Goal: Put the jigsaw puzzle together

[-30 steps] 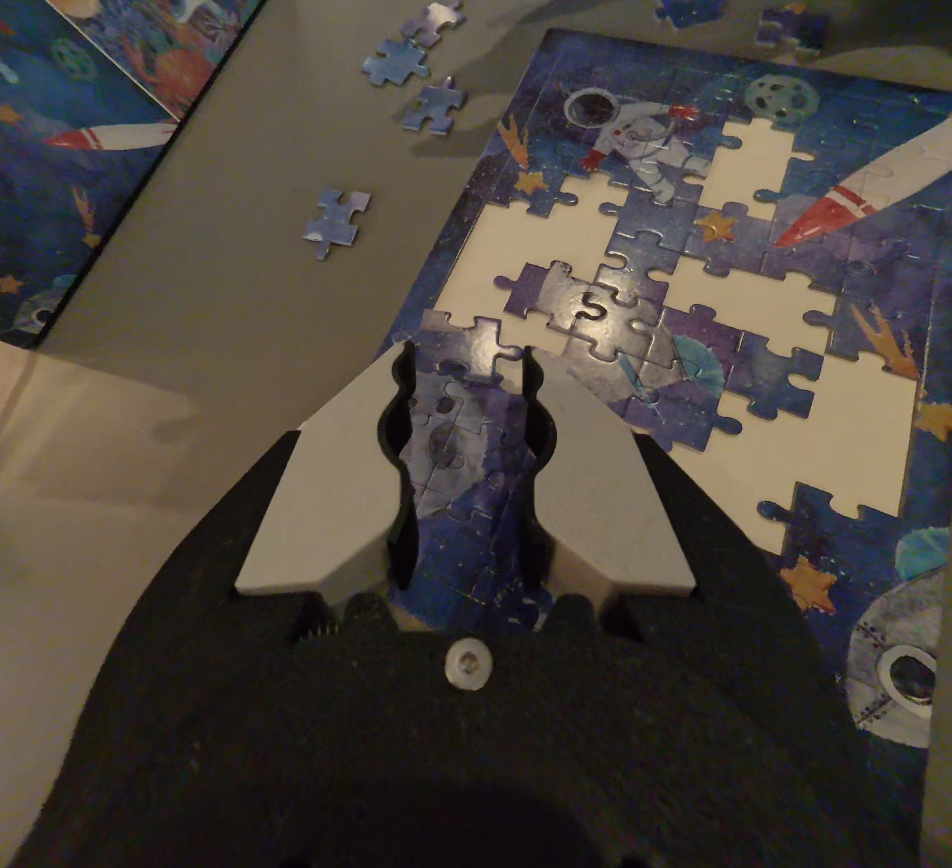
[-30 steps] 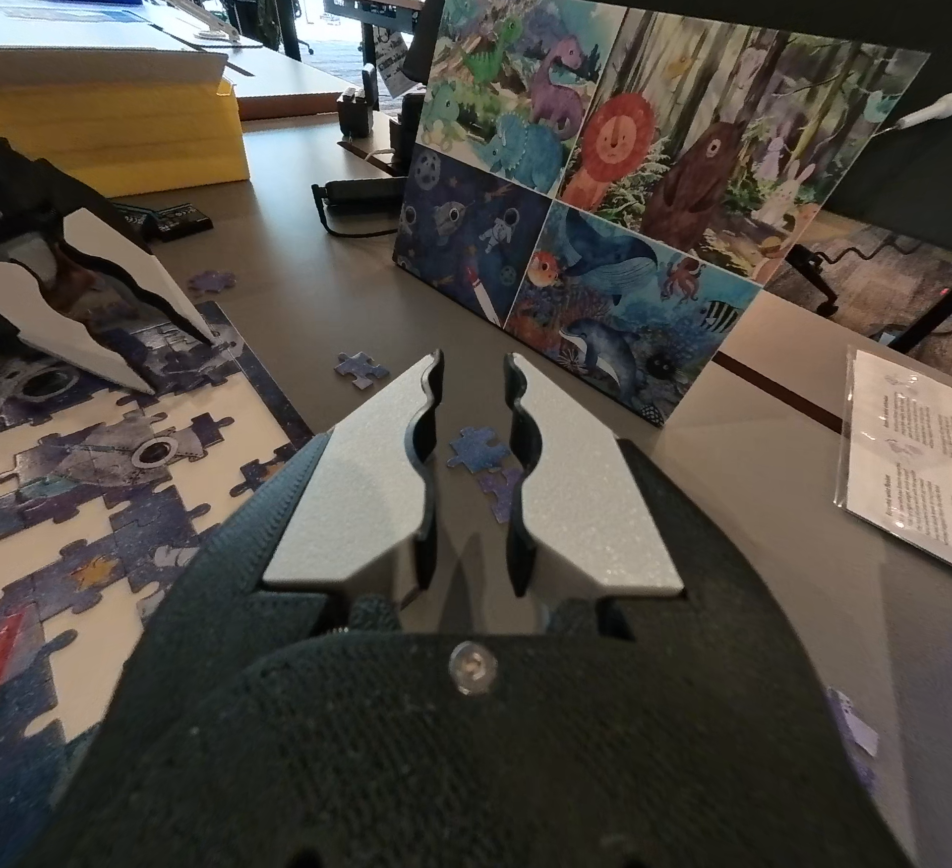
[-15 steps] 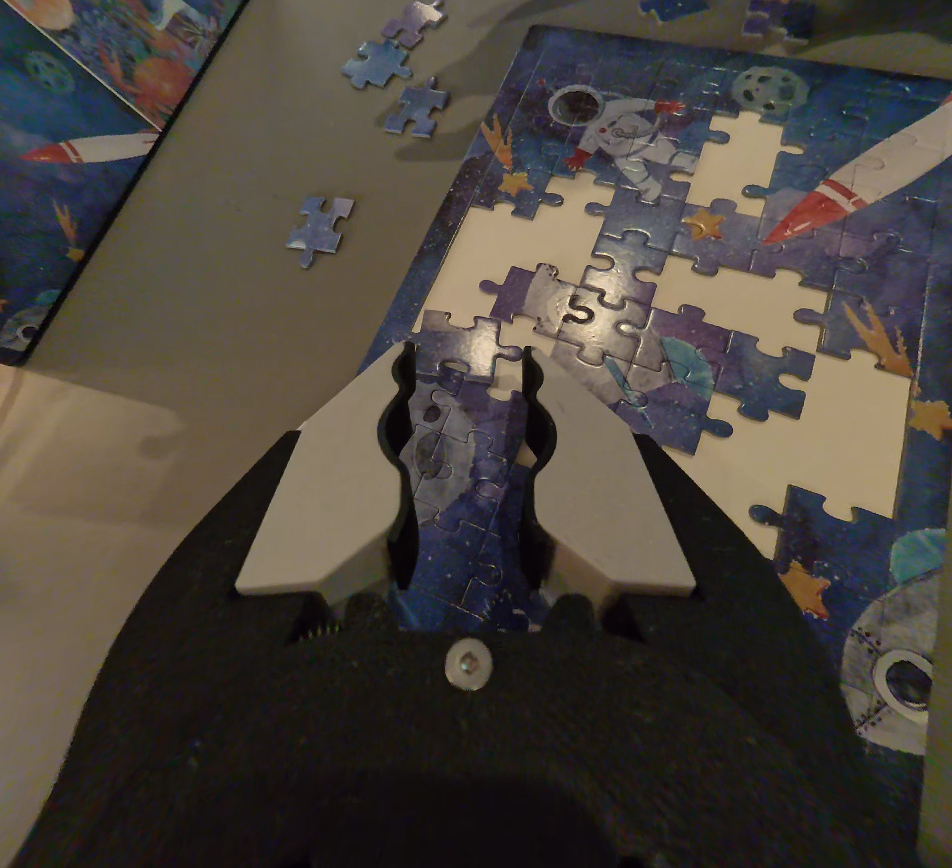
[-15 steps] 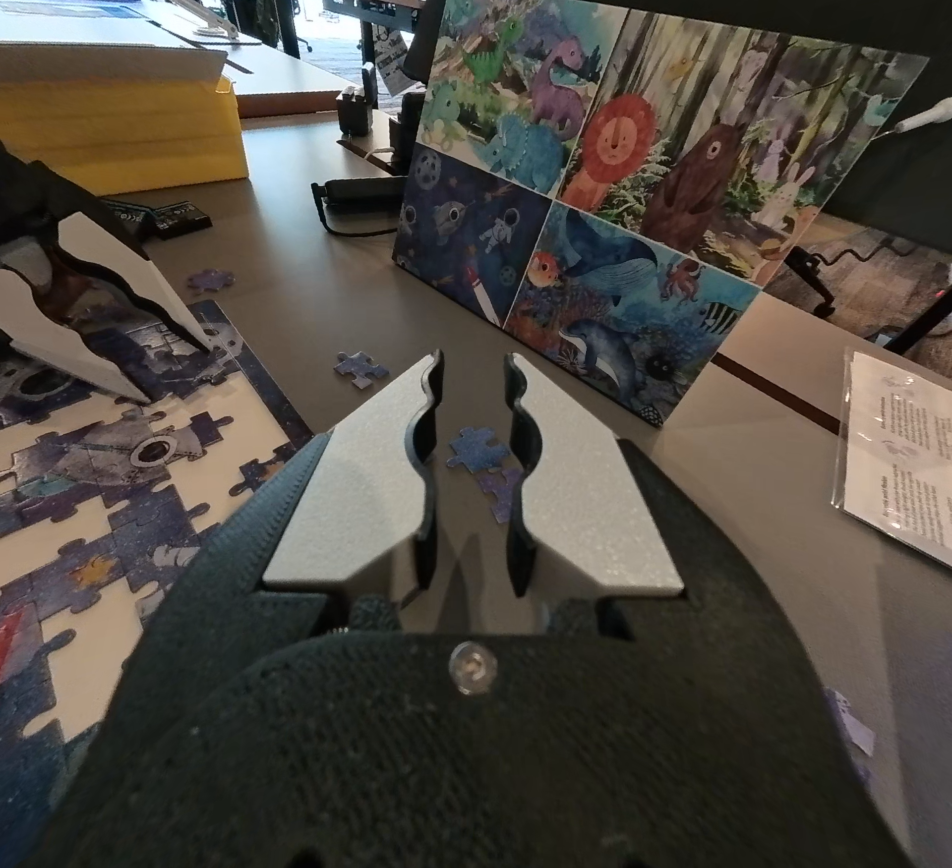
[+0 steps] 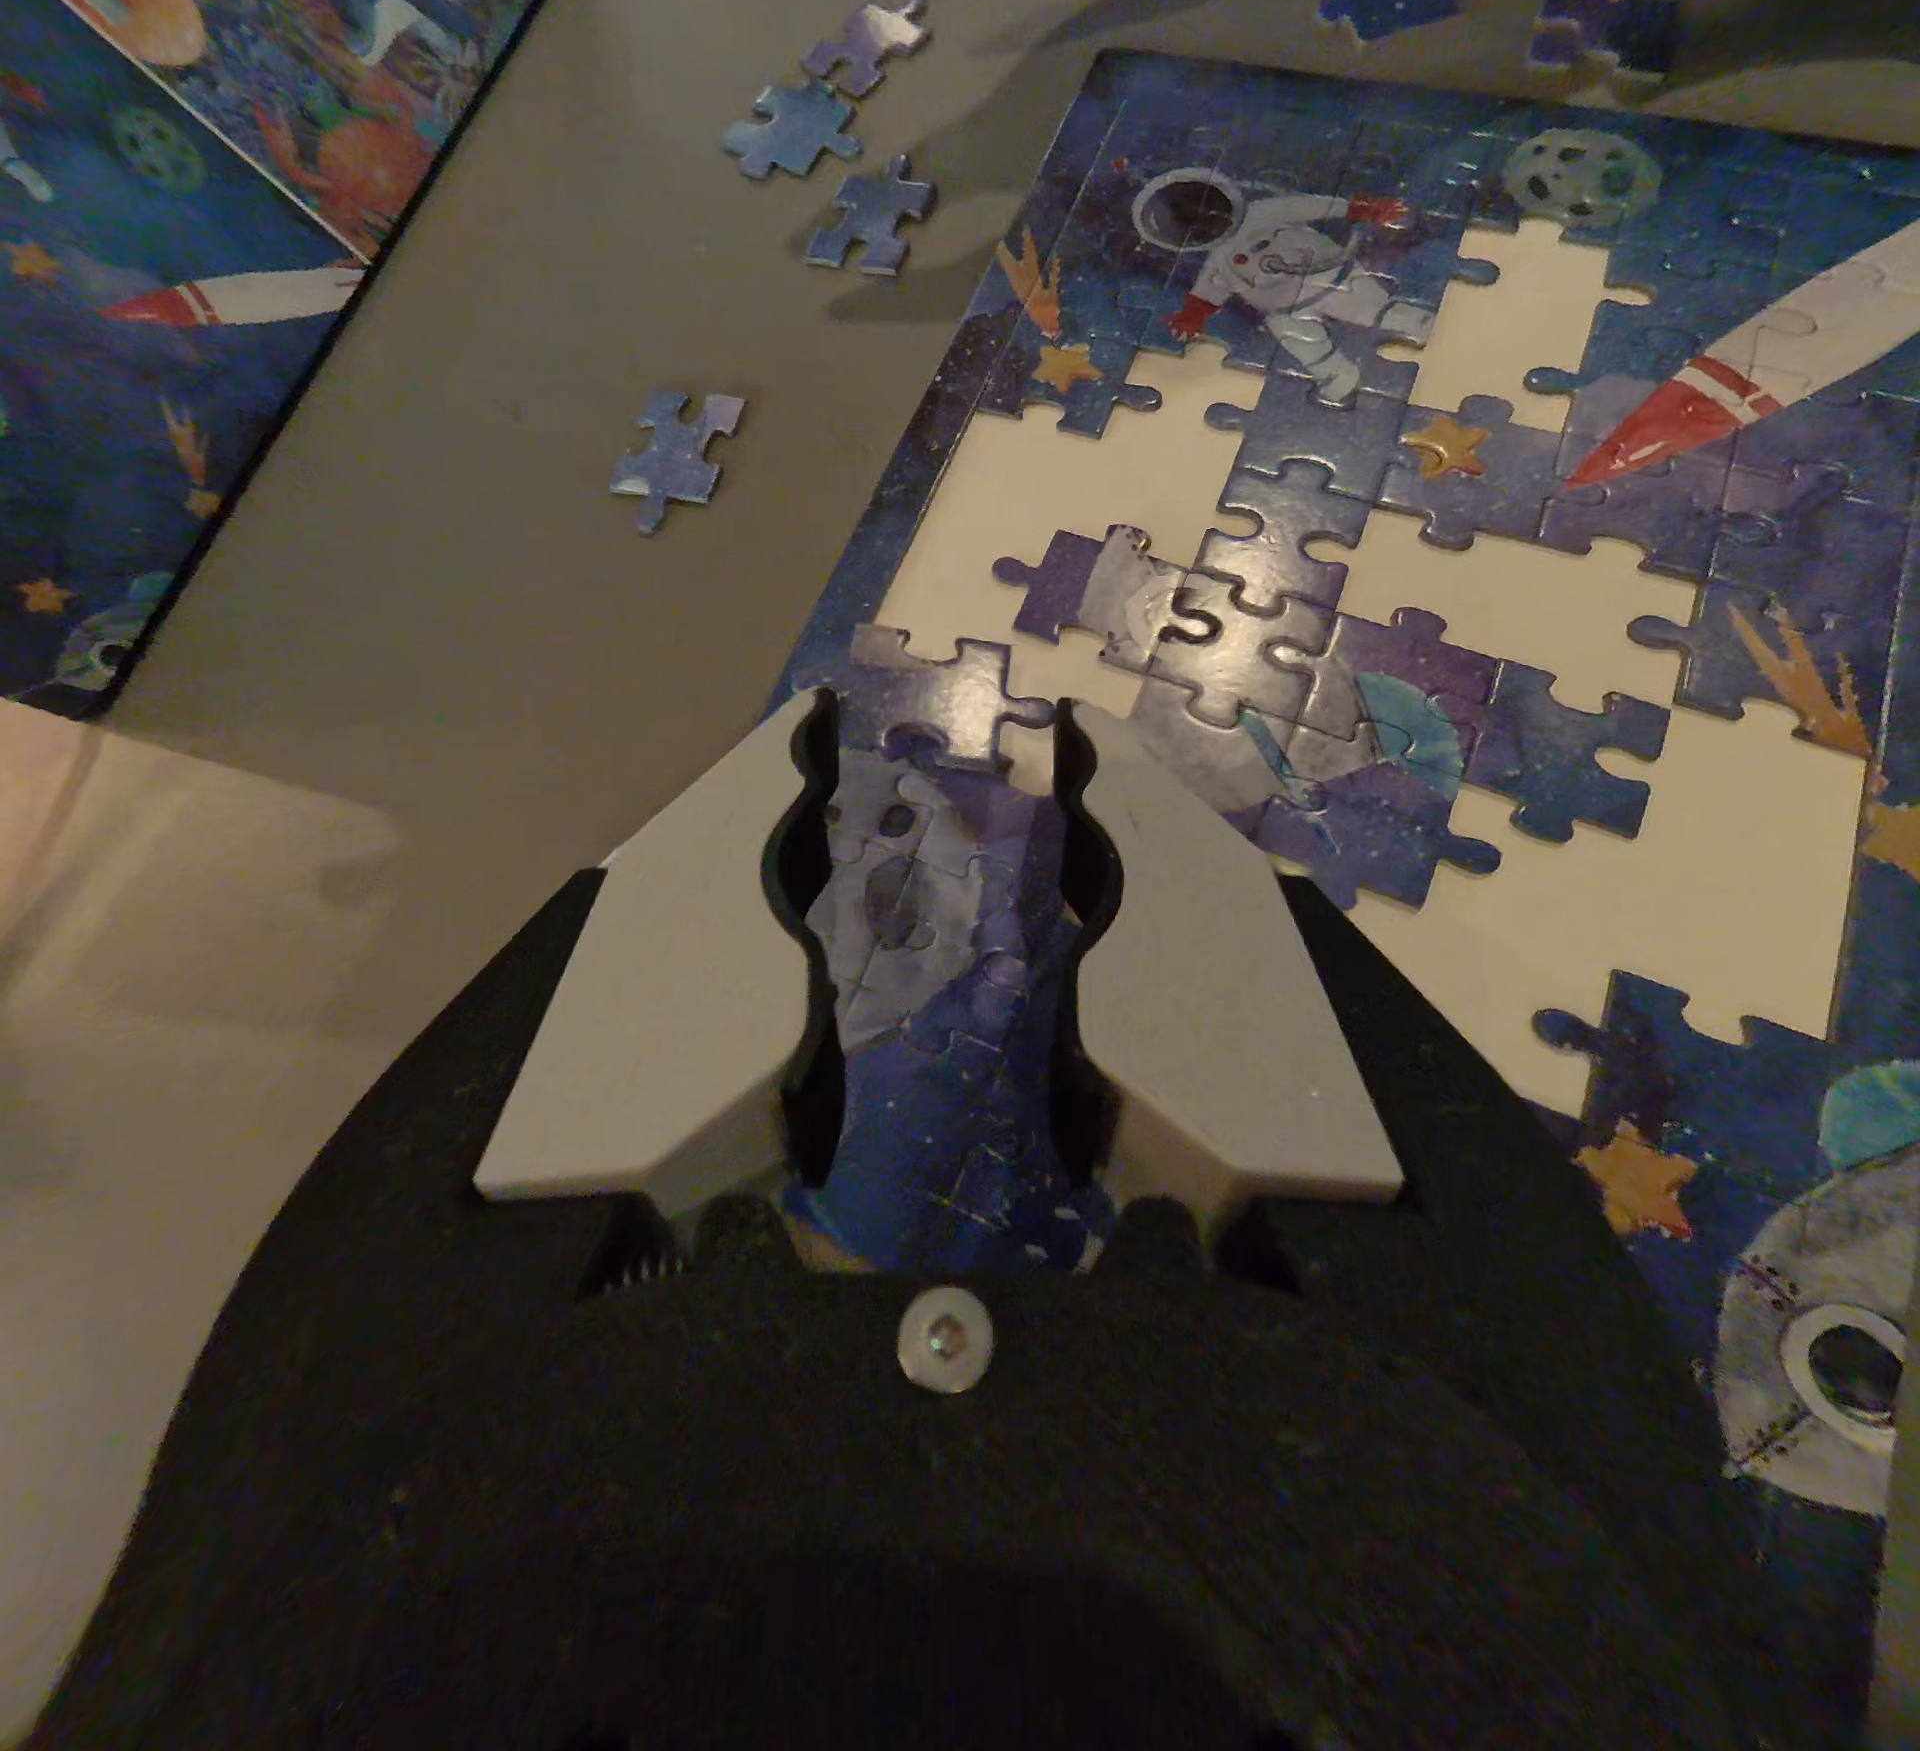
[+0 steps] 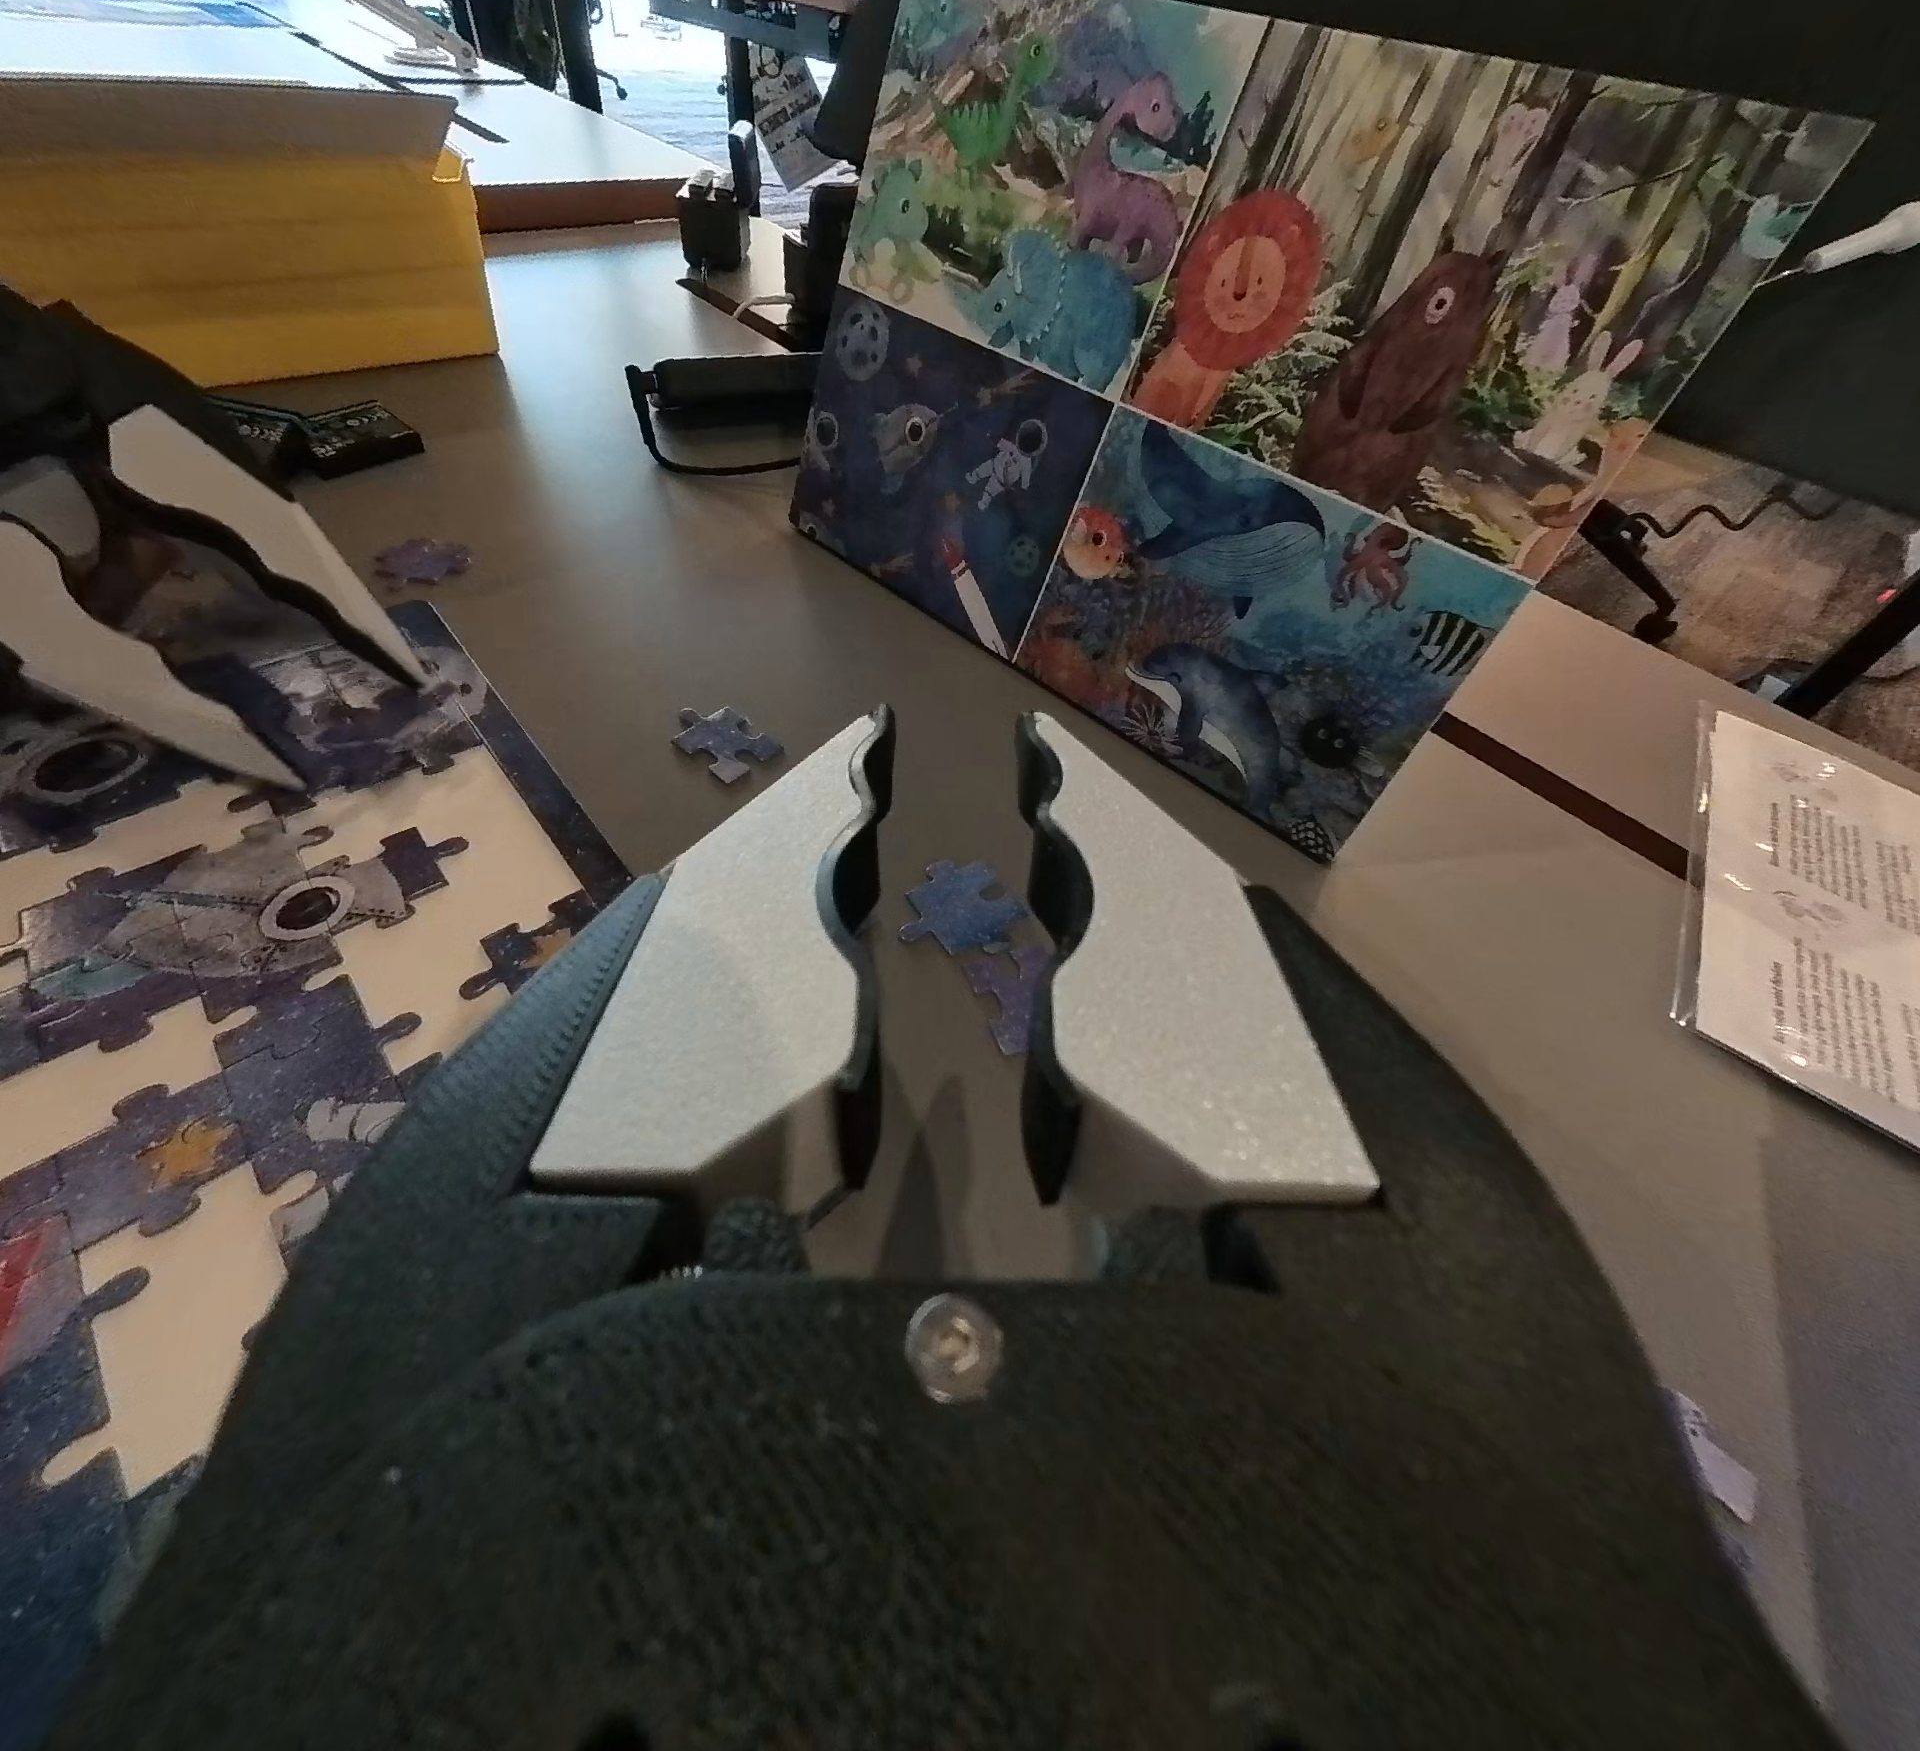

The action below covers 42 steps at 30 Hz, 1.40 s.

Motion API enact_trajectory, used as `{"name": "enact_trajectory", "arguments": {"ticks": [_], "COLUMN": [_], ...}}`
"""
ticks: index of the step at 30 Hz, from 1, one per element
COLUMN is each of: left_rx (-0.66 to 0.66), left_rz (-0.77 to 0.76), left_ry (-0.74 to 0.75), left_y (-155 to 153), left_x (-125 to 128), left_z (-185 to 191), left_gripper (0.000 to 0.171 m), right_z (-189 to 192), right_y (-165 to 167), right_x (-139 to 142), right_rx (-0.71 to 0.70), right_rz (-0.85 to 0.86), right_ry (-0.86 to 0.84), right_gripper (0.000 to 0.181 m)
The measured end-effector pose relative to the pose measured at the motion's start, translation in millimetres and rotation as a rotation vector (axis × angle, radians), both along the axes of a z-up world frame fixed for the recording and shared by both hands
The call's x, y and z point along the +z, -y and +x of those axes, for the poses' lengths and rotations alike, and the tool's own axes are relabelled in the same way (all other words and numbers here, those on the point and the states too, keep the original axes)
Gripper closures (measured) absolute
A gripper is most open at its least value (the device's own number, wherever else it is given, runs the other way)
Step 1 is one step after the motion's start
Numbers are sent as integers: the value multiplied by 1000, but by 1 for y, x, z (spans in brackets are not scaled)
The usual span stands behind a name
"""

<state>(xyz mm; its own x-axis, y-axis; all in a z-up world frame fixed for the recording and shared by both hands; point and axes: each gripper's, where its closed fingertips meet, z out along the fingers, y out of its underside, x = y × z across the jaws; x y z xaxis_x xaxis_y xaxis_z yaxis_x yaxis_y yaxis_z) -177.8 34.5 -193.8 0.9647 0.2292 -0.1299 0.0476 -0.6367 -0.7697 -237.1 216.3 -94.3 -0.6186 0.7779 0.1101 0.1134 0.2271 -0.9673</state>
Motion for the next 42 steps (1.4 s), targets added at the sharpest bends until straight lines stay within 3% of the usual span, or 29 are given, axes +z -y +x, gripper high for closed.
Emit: {"name": "enact_trajectory", "arguments": {"ticks": [20, 26, 33, 38, 42], "left_rx": [-8, -94, -227, -248, -256], "left_rz": [29, 69, 152, 166, 165], "left_ry": [8, -19, -84, -113, -128], "left_y": [-2, -11, -25, -32, -34], "left_x": [4, 11, 29, 33, 32], "left_z": [2, 18, 45, 52, 55], "left_gripper": [133, 132, 133, 133, 133], "right_z": [0, 3, 26, 58, 79], "right_y": [3, 11, 65, 119, 142], "right_x": [-2, -7, -28, -54, -59], "right_rx": [4, 39, 270, 472, 572], "right_rz": [10, 11, -101, -127, -173], "right_ry": [2, 27, 211, 387, 516], "right_gripper": [159, 155, 138, 142, 146]}}
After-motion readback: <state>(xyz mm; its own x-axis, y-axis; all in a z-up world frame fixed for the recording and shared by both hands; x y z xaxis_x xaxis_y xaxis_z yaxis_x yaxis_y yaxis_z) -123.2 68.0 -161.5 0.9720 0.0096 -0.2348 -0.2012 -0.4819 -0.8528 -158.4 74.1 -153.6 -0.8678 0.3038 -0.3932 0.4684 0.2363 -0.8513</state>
